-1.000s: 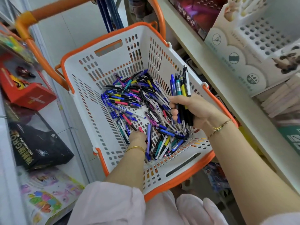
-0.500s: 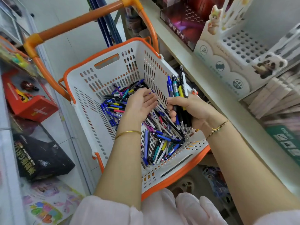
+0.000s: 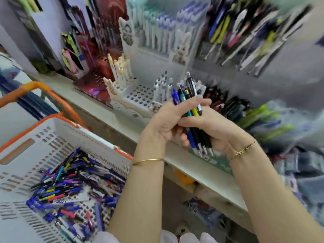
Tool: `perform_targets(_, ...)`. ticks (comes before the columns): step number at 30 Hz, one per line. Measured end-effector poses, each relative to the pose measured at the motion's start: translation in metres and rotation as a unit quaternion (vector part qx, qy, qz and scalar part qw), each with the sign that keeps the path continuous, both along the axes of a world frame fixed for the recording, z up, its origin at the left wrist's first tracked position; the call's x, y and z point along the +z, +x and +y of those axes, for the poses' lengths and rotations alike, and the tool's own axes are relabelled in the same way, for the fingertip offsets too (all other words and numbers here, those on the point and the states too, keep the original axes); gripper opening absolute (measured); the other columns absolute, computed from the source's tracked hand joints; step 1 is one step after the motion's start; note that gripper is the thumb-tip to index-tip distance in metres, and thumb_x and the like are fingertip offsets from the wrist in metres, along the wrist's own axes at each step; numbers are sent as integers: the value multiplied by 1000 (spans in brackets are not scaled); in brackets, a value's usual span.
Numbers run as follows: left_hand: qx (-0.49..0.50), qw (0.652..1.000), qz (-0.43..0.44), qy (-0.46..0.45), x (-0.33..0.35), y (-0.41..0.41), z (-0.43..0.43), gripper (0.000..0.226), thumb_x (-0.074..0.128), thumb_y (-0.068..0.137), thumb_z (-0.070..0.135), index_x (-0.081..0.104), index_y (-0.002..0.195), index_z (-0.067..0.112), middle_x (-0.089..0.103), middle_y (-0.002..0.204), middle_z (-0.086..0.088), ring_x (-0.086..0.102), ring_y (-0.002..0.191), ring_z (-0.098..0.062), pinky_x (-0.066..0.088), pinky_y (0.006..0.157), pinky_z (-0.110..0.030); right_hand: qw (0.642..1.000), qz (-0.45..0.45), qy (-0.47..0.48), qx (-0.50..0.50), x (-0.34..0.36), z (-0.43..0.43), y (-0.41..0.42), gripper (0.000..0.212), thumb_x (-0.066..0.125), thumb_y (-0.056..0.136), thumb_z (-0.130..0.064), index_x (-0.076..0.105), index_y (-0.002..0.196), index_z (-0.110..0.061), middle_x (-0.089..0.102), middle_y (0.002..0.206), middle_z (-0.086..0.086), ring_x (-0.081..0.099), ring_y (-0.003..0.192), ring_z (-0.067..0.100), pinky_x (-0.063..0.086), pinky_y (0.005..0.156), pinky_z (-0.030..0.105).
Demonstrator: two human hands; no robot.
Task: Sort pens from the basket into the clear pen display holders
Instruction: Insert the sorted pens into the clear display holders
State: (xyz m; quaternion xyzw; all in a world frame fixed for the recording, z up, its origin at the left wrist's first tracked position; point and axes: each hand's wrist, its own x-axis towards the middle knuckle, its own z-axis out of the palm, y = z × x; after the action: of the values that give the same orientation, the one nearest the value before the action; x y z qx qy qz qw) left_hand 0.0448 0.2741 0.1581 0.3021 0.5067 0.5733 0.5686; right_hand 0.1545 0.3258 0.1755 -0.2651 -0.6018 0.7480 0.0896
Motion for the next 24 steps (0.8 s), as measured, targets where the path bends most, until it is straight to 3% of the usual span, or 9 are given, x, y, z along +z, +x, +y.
perform_targets(2,0,1000,-4,30,13,22,24,20,62,91,24,71,98,8,73,96,-5,68,84,-20,57,68,-28,1000,0,2,-15,13,20,22,6,53,91,2,56,86,0,61,66,17,59,49,20,53,46,28)
perform_targets(4,11,998,23,60,28,40,45,17,58,93,17,69,95,4,74,88,-3,69,78,-14,57,66,-24,999,6,16,-35,22,37,39,6,55,92,-1,58,87,0,62,67,16,60,53,22,55,49,31)
perform_targets(8,35,991,78,102,54,59,74,10,62,91,13,64,87,4,73,84,-9,68,76,-21,58,75,-33,995,39,43,-76,37,57,61,7,58,92,-6,60,95,-1,64,77,17,63,65,27,58,56,32)
perform_targets(11,39,987,91,125,72,60,90,9,63,91,14,64,83,10,72,79,-7,68,77,-22,57,78,-41,992,48,52,-106,46,65,66,16,59,91,-16,57,96,-1,61,69,12,60,53,19,53,48,27)
perform_targets(14,21,985,104,138,89,56,103,10,63,91,17,64,89,8,72,79,-4,67,71,-20,58,69,-37,983,95,64,-142,52,68,62,15,53,95,-18,49,88,-5,49,61,9,43,41,15,37,38,24)
perform_targets(17,-68,986,70,135,96,54,109,29,66,86,30,68,101,5,73,97,-6,70,84,-18,59,72,-34,974,134,51,-177,59,74,60,21,51,96,-21,47,80,-8,45,57,6,36,37,12,30,36,19)
perform_targets(20,-108,984,50,130,95,58,116,20,64,90,27,69,98,10,72,105,-9,69,100,-24,56,85,-40,970,121,84,-195,67,81,64,25,54,96,-25,50,78,-7,45,57,7,38,38,12,31,36,20)
perform_targets(24,-109,986,55,113,104,67,127,13,56,95,23,62,93,12,70,94,-7,69,80,-21,55,62,-38,974,84,97,-189,79,89,74,24,55,93,-24,51,84,-3,49,61,12,45,41,14,36,36,22)
